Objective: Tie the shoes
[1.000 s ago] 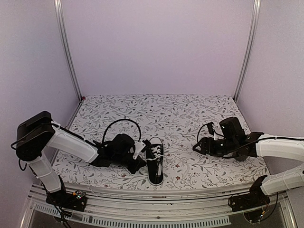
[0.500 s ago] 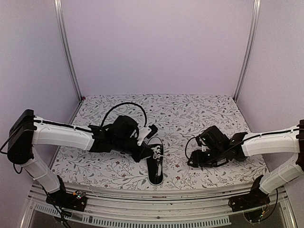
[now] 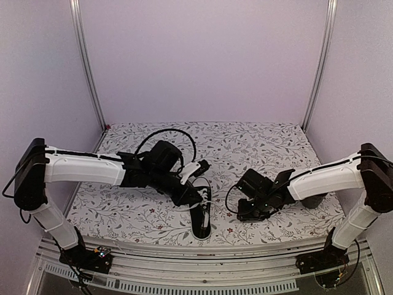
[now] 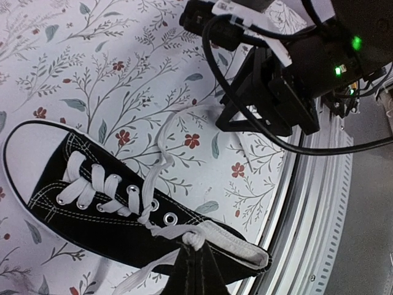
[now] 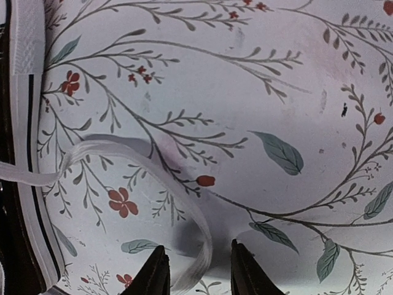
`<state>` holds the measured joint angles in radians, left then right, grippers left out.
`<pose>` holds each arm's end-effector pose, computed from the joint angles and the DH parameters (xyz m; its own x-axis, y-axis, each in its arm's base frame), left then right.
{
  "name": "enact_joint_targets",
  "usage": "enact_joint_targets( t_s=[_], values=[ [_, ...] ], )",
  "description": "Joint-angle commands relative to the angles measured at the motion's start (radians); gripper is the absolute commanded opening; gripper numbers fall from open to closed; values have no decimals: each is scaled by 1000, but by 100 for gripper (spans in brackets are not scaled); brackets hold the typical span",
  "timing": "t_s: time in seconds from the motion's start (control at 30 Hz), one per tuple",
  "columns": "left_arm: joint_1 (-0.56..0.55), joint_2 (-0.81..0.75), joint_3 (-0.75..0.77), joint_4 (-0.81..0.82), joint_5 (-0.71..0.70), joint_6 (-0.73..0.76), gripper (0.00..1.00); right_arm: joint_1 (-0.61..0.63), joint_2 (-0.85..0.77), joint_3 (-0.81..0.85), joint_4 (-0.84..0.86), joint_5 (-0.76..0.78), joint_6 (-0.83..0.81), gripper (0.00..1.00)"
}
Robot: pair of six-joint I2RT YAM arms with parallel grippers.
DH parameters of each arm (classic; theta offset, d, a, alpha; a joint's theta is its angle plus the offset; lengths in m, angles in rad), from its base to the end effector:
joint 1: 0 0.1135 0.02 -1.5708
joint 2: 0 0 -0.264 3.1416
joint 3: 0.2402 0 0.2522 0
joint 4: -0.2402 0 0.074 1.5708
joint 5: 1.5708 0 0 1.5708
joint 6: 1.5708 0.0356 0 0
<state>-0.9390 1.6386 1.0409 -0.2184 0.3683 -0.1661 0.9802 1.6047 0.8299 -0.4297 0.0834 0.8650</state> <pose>0.1949 -0.2881 0.2105 -0.5729 0.5216 -0.6323 0.8150 0.4443 -0.3719 0.1613 0.2352 0.1466 -0.9546 -0.0618 -0.2915 -0.1304 0.9663 0.2221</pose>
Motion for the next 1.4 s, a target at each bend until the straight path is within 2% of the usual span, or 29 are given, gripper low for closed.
enact_joint_targets(
  t_s=[0.0,0.17,0.23,0.4,0.53,0.67,0.8,1.1,1.2,1.3,1.37],
  values=[
    [20,-31,-25,33,30,31,0,13,41,27,-59,58,45,31],
    [28,-46,-30,28,16,48,0,5,7,-32,-30,67,101,7],
    [29,-46,-30,27,21,52,0,-18,-43,-61,4,54,97,3],
    [38,-43,-24,35,46,37,0,-138,-197,-97,161,-36,-1,2],
    [53,-56,-26,61,86,-29,0,-221,-219,-35,317,-175,-105,2],
    [53,-79,-19,86,134,-106,0,-227,-101,114,356,-261,-183,2],
    [54,-98,-22,104,155,-151,0,-222,34,204,453,-402,-196,2],
    [55,-70,-39,96,187,-112,0,-121,302,399,560,-559,-200,2],
    [55,-63,-35,71,164,-84,0,-102,351,429,579,-566,-185,2],
    [53,-68,-40,40,83,-76,0,-100,345,416,585,-529,-178,2],
    [50,-89,-62,44,7,-124,5,-101,322,396,582,-495,-178,2]
  ],
)
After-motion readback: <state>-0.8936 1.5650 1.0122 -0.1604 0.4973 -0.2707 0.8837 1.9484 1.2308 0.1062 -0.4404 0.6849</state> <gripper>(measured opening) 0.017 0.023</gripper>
